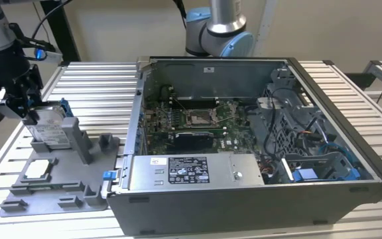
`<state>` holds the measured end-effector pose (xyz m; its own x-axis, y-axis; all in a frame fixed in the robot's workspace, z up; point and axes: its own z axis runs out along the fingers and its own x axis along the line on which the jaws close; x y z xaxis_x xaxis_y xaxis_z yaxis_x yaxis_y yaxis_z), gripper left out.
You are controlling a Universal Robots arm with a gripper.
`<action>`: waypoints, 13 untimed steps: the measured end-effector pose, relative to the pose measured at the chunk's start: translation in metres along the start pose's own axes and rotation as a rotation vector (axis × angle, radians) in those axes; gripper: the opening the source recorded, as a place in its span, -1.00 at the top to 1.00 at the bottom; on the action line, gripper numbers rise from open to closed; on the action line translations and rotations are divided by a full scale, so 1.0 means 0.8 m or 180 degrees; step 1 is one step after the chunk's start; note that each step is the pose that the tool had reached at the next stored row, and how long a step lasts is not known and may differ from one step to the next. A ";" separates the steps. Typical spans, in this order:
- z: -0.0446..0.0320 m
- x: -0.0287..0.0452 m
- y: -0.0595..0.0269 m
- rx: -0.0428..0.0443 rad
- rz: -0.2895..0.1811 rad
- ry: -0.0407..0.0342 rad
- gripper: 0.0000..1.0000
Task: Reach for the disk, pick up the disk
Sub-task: 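Pick up the disk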
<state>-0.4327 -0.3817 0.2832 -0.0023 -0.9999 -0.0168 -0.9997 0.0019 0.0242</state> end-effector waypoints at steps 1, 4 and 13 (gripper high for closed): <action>0.0014 0.0000 0.000 0.0000 0.0000 0.0000 -1.00; 0.0058 0.0001 0.000 0.0000 0.0000 -0.0001 -1.00; 0.0150 0.0001 0.000 0.0000 0.0000 -0.0001 -1.00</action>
<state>-0.4327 -0.3816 0.2712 -0.0023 -0.9999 -0.0170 -0.9997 0.0019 0.0242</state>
